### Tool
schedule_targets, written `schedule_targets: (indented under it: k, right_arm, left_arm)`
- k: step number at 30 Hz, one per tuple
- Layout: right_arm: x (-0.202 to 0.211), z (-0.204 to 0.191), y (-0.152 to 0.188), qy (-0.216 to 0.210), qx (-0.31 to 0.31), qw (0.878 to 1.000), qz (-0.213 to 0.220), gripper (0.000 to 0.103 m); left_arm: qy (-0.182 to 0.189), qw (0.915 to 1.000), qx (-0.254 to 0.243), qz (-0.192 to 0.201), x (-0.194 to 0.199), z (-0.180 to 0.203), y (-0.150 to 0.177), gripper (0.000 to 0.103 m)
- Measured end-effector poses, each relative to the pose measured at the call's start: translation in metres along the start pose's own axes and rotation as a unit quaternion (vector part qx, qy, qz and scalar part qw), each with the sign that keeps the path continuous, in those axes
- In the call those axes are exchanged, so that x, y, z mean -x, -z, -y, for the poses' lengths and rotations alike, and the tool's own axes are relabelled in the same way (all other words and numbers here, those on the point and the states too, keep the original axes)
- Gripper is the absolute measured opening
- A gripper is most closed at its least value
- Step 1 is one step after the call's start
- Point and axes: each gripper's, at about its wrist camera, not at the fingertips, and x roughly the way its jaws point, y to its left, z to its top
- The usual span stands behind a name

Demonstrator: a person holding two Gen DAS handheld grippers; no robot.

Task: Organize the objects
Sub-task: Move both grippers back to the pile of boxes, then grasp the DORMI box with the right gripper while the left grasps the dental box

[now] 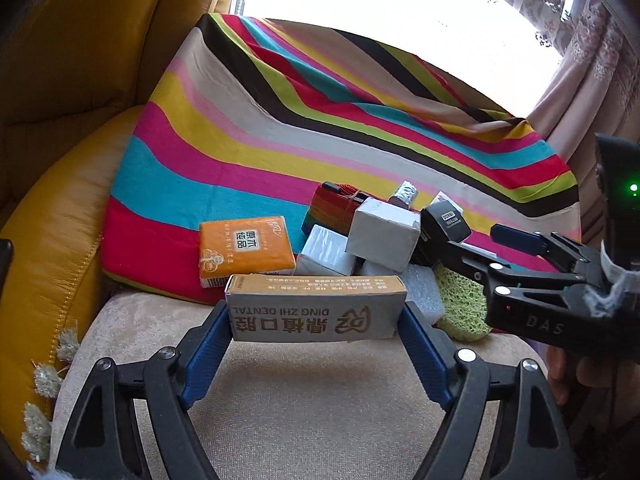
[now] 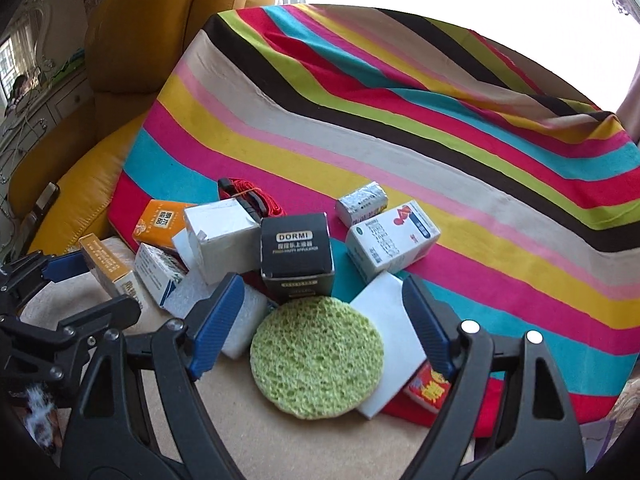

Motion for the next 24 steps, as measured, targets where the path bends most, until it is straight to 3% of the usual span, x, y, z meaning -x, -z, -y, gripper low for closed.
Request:
schedule_targets:
  k: [6,8,12,24]
  right_arm:
    - [-0.015,-0.007,-0.006,0.005,0.031,0.999,-0.014,0.081]
    - [-0.019,-0.009,-0.006,0.003,0.039,0.999,-0.016,0.074]
    - [-0.022,-0.009,-0.007,-0.008,0.043,0.999,-0.020,0.045]
    - [-0.004,-0.005,-0.008,-0.009,0.029,0.999,0.024,0.043]
  left_arm:
    - [0.011,0.9999,0.009,-0.003,-0.004,-0.004,-0.001,0.083]
    - [0.012,0.9999,0.011,-0.004,-0.005,-0.004,-0.001,0.083]
    - [0.012,0.9999,0.011,-0.004,-0.004,-0.003,0.001,0.083]
    - [0.007,0.9999,0.008,0.005,-0.001,-0.001,0.004,0.083]
